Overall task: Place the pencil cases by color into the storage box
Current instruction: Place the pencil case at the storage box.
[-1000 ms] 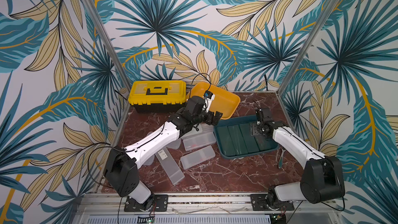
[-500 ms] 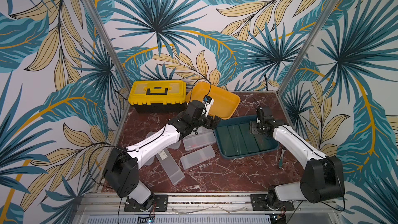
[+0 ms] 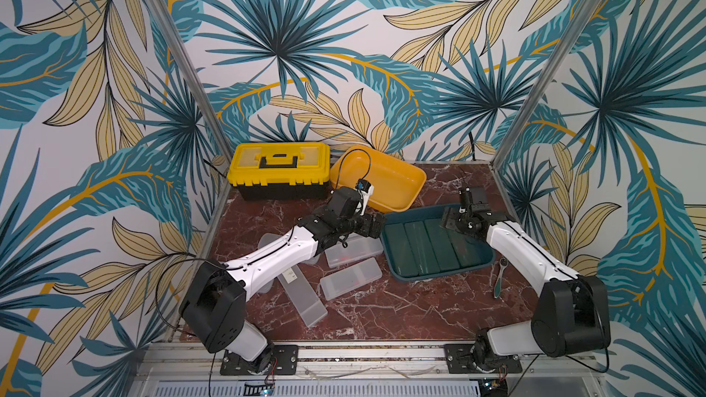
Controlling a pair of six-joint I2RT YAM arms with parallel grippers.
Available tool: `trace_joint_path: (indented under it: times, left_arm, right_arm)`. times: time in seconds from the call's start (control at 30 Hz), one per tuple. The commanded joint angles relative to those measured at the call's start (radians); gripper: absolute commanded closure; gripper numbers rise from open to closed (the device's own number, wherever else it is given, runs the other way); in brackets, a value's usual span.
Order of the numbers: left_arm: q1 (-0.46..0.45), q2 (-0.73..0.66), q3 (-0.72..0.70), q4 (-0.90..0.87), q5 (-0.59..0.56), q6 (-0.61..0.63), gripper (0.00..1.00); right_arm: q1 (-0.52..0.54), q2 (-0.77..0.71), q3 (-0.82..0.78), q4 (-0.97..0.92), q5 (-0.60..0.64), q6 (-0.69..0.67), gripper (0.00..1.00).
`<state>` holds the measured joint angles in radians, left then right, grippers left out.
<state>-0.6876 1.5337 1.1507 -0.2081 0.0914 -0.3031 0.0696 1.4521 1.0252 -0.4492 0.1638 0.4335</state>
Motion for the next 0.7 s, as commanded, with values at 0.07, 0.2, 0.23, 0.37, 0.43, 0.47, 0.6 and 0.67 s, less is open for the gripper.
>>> trace_joint_path:
  times: [0.07,0.2,0.23,0.37,0.43,0.47,0.6,0.67]
  left_arm:
    - [-0.024,0.069,-0.014,0.013,0.029,0.028,0.03]
    - [-0.041,0.136,0.008,0.013,0.048,0.042,0.03]
    - [-0.043,0.147,0.012,0.013,0.056,0.039,0.03]
    - [-0.043,0.177,0.015,0.013,0.063,0.024,0.03]
    - [-0.043,0.188,0.017,0.013,0.072,0.014,0.03]
    - [-0.045,0.195,0.018,0.015,0.078,0.008,0.03]
    - [-0.070,0.241,0.043,0.015,0.075,0.003,0.03]
    - [-0.080,0.264,0.055,0.015,0.079,-0.001,0.03]
  right_arm:
    - [-0.099,0.077,-0.025,0.178,-0.189,0.170,0.16]
    - [-0.137,0.153,0.014,0.266,-0.251,0.187,0.17]
    - [-0.141,0.174,0.035,0.262,-0.257,0.181,0.16]
    - [-0.143,0.247,0.120,0.197,-0.268,0.142,0.17]
    - [-0.144,0.267,0.137,0.200,-0.261,0.131,0.17]
    - [-0.145,0.279,0.146,0.207,-0.261,0.128,0.16]
    - [-0.157,0.347,0.202,0.218,-0.267,0.125,0.16]
    - [-0.169,0.390,0.239,0.221,-0.282,0.123,0.16]
